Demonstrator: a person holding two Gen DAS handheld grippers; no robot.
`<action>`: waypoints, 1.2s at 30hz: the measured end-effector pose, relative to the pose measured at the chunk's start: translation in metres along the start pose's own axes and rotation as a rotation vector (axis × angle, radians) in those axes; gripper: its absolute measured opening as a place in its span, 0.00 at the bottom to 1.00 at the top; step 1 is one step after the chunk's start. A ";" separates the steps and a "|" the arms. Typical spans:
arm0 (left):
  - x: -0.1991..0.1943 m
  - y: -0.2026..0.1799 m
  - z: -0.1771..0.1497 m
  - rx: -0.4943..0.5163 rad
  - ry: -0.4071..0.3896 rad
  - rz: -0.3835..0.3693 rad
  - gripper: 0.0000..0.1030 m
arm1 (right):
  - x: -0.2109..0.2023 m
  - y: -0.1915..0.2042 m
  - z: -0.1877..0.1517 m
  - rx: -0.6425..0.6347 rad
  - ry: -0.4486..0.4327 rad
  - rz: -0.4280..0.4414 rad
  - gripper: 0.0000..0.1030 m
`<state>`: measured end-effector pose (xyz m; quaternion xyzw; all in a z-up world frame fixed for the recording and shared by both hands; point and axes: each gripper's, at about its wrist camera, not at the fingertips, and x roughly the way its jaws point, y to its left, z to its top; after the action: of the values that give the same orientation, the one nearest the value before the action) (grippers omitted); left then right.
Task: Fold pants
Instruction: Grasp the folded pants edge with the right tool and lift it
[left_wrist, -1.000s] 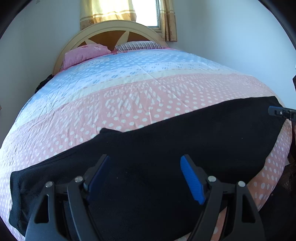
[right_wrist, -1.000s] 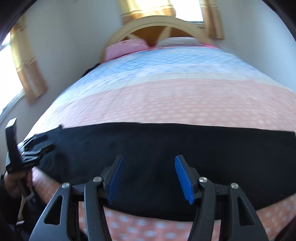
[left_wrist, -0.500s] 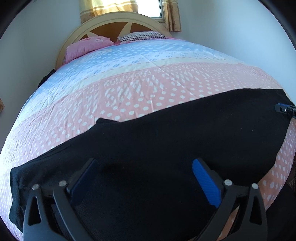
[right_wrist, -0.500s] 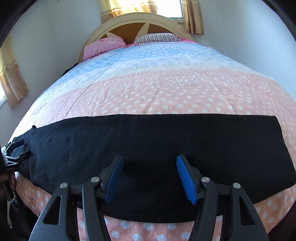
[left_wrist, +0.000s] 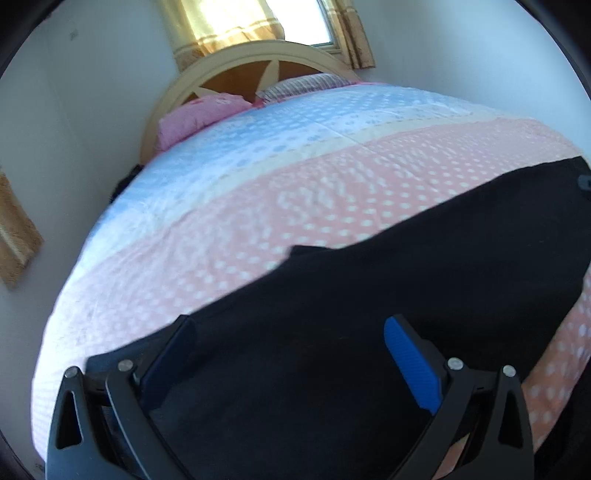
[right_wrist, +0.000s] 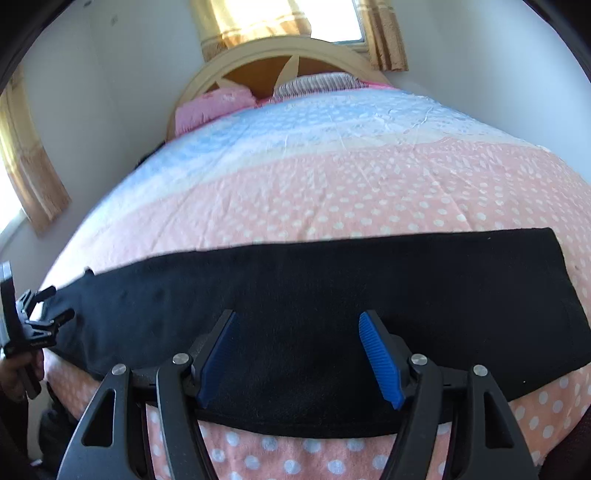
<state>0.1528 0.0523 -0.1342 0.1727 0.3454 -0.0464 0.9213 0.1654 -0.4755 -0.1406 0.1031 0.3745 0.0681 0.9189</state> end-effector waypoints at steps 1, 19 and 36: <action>0.000 0.020 -0.004 -0.015 0.000 0.040 1.00 | -0.003 -0.003 0.002 0.019 -0.018 -0.002 0.67; 0.000 0.102 -0.026 -0.253 0.031 0.116 1.00 | -0.085 -0.117 0.014 0.217 -0.144 -0.141 0.62; -0.001 -0.037 0.029 -0.072 0.016 -0.097 1.00 | -0.072 -0.184 -0.029 0.264 0.124 -0.156 0.28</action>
<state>0.1621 0.0073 -0.1242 0.1227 0.3621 -0.0771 0.9208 0.1024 -0.6647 -0.1570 0.1893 0.4432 -0.0470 0.8750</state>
